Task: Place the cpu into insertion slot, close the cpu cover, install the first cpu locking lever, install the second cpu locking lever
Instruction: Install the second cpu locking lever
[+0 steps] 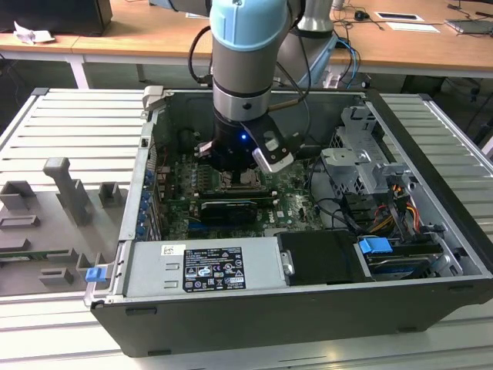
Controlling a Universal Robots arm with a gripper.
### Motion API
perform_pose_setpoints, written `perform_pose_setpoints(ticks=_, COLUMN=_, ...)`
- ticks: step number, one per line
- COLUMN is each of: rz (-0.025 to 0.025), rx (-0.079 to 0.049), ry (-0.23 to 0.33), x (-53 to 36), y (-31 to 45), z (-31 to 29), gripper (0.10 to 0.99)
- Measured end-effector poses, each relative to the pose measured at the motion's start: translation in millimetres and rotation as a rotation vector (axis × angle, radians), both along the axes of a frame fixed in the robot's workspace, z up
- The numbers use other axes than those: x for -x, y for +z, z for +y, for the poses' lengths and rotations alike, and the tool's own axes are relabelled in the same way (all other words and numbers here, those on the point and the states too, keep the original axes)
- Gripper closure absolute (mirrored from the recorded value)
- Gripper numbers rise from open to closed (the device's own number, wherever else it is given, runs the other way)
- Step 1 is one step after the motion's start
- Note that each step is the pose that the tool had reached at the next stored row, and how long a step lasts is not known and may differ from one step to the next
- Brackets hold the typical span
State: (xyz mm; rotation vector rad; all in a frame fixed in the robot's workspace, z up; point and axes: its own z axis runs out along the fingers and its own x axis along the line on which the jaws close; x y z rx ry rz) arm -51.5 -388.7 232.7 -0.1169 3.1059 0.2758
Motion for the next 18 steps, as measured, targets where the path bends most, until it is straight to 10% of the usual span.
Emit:
perform_pose_setpoints(ticks=5, rz=0.0001, rx=-0.009, ry=0.001, x=2.6, y=-9.3, z=-0.1, gripper=0.98)
perform_pose_setpoints(ticks=18, rz=-0.0001, rx=-0.084, ry=0.001, x=10.0, y=-9.7, z=-13.2, gripper=0.98)
